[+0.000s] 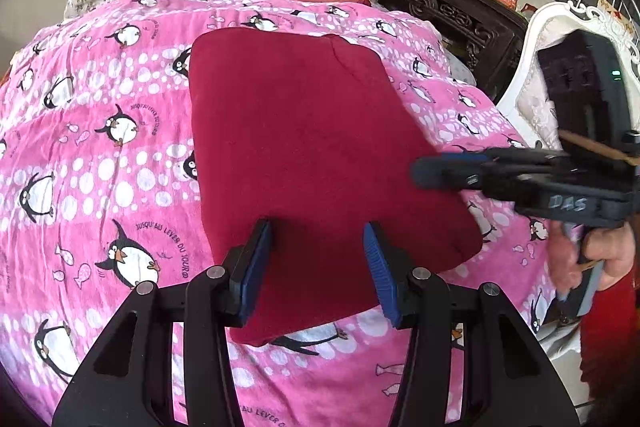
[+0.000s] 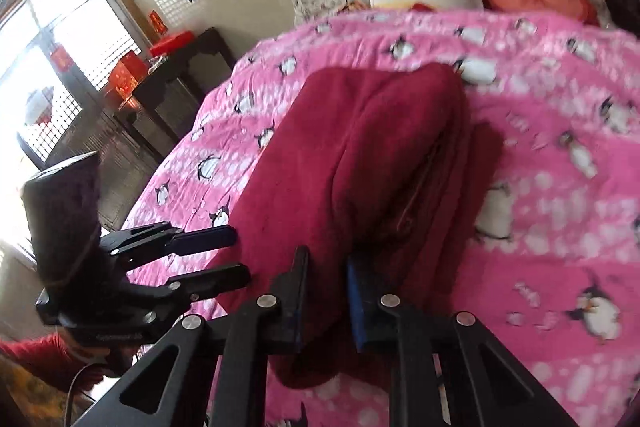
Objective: Fold small clothes
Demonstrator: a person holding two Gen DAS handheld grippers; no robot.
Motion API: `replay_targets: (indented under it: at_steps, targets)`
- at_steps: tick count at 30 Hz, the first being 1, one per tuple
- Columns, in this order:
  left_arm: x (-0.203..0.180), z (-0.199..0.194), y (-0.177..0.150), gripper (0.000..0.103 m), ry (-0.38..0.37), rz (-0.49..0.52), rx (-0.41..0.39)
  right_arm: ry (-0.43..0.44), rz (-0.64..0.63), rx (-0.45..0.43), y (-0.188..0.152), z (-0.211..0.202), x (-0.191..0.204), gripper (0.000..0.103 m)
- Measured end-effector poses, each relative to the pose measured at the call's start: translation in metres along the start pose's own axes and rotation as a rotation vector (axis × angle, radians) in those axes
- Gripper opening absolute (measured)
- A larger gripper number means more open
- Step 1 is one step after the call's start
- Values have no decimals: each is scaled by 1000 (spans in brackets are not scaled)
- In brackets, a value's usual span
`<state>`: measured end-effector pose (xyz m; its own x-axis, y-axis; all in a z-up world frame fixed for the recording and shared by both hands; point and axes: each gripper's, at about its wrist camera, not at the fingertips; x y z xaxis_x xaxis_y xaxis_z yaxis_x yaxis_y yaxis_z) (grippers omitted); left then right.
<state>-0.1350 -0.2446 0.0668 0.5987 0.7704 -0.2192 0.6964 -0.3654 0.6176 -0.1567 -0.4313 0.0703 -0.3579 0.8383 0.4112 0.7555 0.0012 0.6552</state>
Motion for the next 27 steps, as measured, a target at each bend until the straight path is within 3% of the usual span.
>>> replay_targets:
  at_steps: [3,5,9,14,16,17,18,22,23,24,26,27]
  targets:
    - [-3,8,-2,59,-12,-8,15,-60,-8,44,-8,10,-5,15]
    - [-2,19,-4,59,-4,-22,36,-81,-5,77,-16,25,-11,15]
    - [-6,20,-6,59,30,5,22,-12,79,26,-12,9,-18,20]
    - [-7,20,-6,59,41,7,19,-85,44,-83,3,-22,-3,24]
    - [-8,20,-6,59,45,8,19,-95,53,-106,16,-19,0,35]
    - [-8,20,-6,59,47,10,19,-122,61,-111,24,-13,-1,50]
    - [-9,20,-7,59,46,9,19,-143,69,-110,30,-7,-1,55]
    - [-6,20,-6,59,38,-1,20,-184,134,-84,54,26,-22,54]
    - [-6,20,-6,59,38,-5,21,-177,149,-81,57,35,-28,48]
    - [-5,20,-6,59,40,-6,20,-175,144,-82,60,39,-30,34]
    - [-3,20,-5,59,31,-10,20,-242,61,-92,64,41,-24,17]
    - [-3,19,-6,59,25,-9,20,-253,35,-89,64,40,-22,16]
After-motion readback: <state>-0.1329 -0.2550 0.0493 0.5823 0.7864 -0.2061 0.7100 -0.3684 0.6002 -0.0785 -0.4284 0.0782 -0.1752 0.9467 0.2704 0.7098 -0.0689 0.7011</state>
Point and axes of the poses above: each gripper's, at about its wrist camera, not at the fingertips, and z roughly the way its jaws point, x to its left, y to its top, and after that the axes turned 1 degree about y, right-handed
